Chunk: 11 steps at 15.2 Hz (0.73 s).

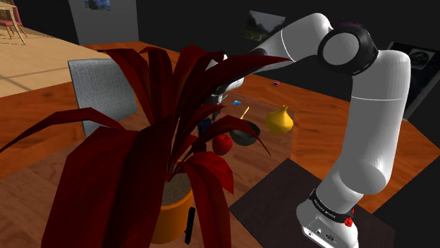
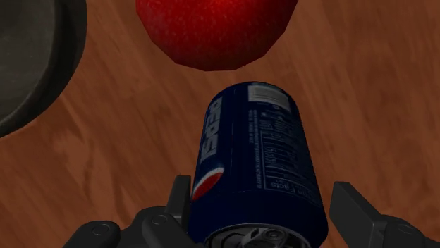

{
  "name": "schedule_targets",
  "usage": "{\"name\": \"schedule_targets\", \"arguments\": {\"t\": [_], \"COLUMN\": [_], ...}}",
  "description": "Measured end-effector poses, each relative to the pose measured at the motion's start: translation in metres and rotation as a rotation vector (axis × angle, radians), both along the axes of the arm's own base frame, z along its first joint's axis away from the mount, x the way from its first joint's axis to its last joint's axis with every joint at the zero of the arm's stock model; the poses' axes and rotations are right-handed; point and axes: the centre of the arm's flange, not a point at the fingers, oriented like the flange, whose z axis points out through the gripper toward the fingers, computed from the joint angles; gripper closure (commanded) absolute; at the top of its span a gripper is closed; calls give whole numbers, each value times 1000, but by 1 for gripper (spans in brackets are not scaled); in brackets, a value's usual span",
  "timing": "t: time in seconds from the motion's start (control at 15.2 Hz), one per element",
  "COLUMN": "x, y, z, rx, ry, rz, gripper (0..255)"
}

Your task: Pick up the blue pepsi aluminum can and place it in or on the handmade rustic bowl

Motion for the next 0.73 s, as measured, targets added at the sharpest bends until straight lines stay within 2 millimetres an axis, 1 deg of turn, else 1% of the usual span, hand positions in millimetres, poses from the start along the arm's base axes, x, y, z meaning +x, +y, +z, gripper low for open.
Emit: {"name": "schedule_targets", "arguments": {"t": [0.73], "x": [0], "y": [1], "z": [58], "rx": [0], "ry": [0], "rz": [0], "gripper": [255]}}
